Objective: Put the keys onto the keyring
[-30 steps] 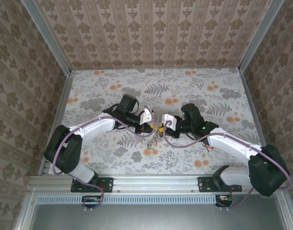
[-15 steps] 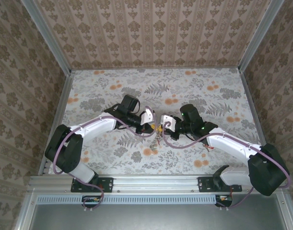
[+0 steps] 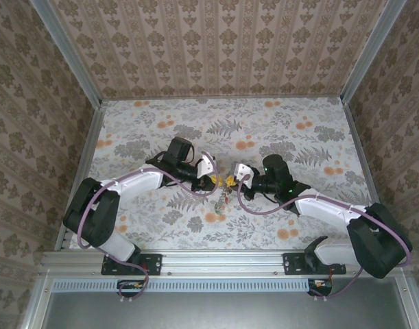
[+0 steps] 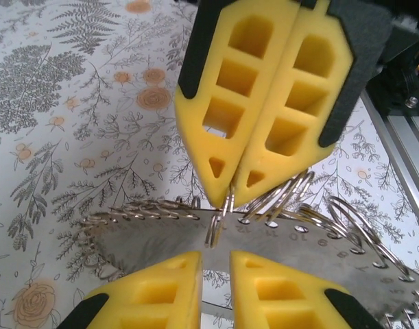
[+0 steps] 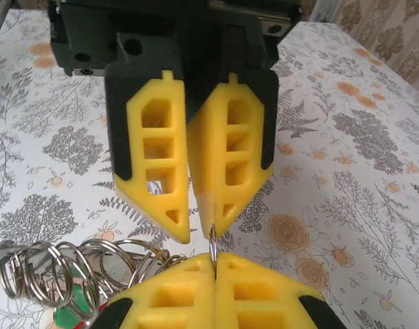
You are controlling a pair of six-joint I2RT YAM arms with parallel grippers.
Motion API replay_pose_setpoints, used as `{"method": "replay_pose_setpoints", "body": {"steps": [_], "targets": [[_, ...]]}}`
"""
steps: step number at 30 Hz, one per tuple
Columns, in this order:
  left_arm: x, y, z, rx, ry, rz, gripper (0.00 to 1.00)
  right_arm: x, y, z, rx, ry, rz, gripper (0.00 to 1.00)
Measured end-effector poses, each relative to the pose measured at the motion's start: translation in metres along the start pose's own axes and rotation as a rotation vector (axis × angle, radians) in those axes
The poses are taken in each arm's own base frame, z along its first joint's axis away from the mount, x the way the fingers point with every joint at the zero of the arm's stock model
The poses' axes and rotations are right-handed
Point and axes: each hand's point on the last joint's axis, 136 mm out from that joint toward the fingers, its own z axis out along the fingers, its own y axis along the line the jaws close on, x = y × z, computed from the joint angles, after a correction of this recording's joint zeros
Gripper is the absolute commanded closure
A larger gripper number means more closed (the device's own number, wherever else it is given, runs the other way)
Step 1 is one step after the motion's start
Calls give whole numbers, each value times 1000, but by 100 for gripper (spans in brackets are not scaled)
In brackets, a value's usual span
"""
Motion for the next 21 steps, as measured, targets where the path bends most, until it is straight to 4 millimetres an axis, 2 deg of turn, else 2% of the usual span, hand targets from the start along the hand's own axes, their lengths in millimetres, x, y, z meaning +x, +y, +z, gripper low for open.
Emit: {"method": "replay_pose_setpoints", "body": {"steps": [12,21], "targets": [[-10,2,-1,6,-45,-11,80,-2,-3,-3,12,-61,70,100],[-18,8,-1,-15,-72,24,73,-1,1,-3,-23,-68,82,100]]}}
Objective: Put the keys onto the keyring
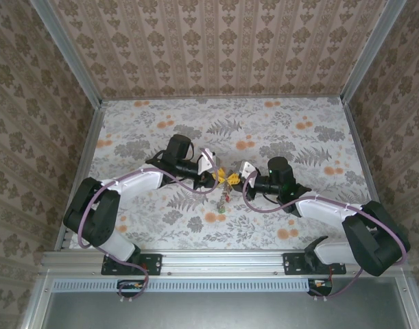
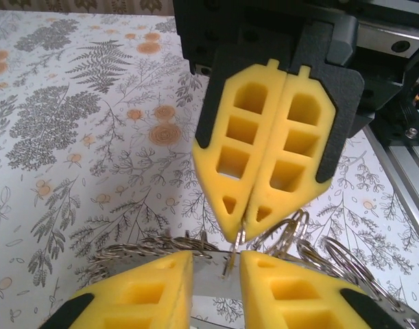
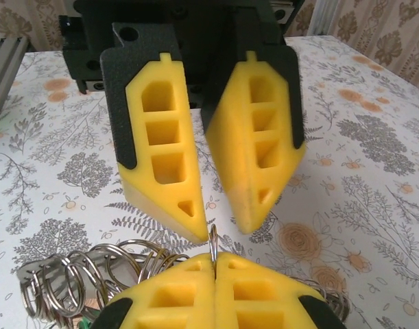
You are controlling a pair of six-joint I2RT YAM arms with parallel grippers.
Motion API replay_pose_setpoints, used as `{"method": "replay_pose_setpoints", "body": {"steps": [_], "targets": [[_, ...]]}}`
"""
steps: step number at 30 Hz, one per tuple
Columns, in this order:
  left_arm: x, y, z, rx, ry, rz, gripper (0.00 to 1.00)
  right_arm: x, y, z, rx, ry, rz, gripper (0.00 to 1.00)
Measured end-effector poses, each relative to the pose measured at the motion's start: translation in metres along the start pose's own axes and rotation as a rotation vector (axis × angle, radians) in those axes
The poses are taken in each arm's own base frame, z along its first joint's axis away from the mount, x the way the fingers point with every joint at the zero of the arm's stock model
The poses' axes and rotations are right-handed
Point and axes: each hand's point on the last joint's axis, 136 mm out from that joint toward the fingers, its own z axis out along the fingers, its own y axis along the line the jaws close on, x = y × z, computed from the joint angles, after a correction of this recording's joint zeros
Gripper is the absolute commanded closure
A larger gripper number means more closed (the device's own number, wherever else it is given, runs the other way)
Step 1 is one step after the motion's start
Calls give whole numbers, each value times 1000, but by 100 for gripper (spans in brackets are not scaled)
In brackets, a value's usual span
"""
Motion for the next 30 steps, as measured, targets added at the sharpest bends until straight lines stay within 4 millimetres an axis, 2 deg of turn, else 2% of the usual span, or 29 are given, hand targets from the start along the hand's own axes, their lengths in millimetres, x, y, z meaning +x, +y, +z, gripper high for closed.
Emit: {"method": "replay_pose_setpoints", "body": {"steps": [7,15,23,30], "targets": [[3,-4,1,16,8,-6,74,1,0,-1,-7,3,6,100],[17,-11,10,61,44,-32,78,2,3,0,-24,2,10,100],[12,-9,11,60,33,-16,78,2,1,0,-21,3,11,100],[10,-8,12,54,23,-11,82,2,0,0,-18,3,12,100]]}}
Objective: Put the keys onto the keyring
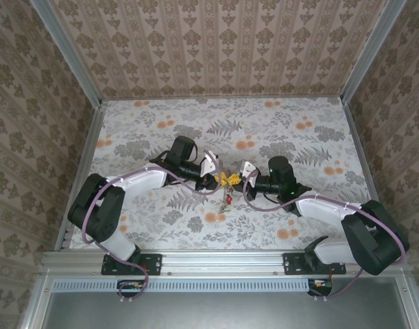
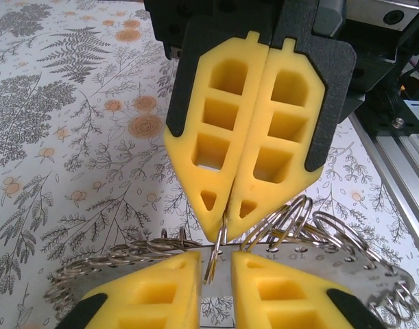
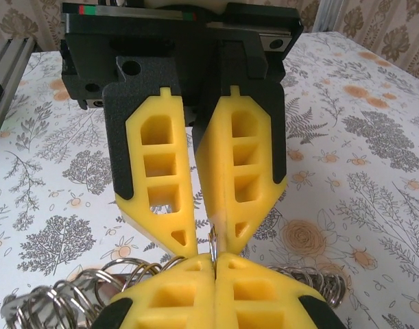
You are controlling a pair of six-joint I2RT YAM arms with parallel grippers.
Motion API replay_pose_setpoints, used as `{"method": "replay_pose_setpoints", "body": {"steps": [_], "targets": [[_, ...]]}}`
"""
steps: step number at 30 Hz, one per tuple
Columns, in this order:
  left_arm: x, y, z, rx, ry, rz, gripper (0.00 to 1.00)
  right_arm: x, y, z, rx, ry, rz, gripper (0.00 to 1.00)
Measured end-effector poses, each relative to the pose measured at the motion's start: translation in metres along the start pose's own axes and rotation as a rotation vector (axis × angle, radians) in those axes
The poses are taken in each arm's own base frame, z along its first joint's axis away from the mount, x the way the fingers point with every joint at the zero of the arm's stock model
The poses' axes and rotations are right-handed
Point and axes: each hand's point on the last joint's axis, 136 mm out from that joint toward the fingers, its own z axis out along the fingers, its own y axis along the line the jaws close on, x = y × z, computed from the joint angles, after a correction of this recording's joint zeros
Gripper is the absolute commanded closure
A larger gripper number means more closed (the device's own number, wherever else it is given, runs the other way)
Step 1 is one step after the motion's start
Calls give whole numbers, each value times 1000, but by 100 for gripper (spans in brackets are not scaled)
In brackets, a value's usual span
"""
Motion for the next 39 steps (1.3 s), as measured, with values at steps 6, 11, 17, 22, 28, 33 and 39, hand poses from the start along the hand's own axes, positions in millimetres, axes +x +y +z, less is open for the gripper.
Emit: {"method": "replay_pose_setpoints", "body": {"steps": [6,11,17,22,28,33,39], "targets": [[0,0,0,-2,-2,4,79,0,0,0,-1,4,3,100],[-1,0,1,-3,-4,9,79,0,-1,0,0,7,6,100],[-3,0,2,-6,-5,14,88,0,-2,1,-5,11,11,100],[-3,1,1,-17,0,16,99,-1,-3,2,-7,12,13,100],[-2,1,0,-32,5,25,100,0,-3,2,-8,18,16,89],[-3,-3,-2,-61,16,51,100,1,-2,-3,4,48,-4,82],[-5,-2,-7,-105,44,105,100,4,-5,-11,35,118,-53,79]]}}
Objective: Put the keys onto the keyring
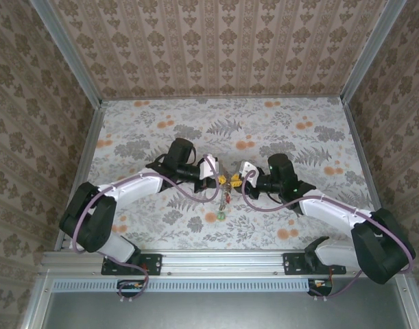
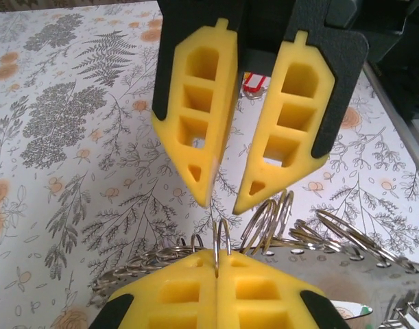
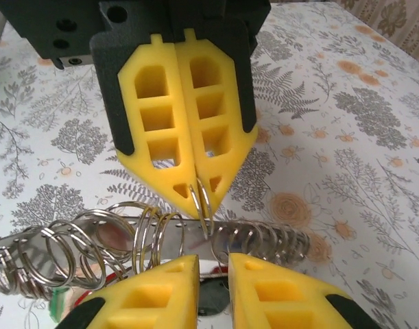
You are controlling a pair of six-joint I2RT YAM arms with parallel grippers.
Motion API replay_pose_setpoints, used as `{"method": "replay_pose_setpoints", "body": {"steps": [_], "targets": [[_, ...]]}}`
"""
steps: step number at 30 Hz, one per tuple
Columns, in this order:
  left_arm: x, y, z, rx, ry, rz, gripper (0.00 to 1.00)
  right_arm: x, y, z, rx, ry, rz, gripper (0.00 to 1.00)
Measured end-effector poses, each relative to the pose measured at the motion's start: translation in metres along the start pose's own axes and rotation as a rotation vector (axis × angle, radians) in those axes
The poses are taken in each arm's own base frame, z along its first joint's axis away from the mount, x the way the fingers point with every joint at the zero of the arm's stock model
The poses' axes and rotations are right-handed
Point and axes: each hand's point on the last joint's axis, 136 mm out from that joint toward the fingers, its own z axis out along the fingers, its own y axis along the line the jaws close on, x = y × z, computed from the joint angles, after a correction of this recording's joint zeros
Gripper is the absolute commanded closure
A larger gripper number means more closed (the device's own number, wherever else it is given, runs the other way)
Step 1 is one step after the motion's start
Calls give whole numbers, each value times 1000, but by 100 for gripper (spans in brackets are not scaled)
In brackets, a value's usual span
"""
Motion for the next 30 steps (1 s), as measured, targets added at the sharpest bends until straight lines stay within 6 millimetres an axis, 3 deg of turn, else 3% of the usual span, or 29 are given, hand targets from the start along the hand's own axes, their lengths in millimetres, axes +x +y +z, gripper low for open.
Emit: {"method": "replay_pose_setpoints", "body": {"steps": [16,30], "targets": [[3,-8,1,21,48,14,100,-14,-8,3,28,38,-149,78],[4,-13,3,52,37,-11,100,3,19,3,-91,116,-128,74]]}}
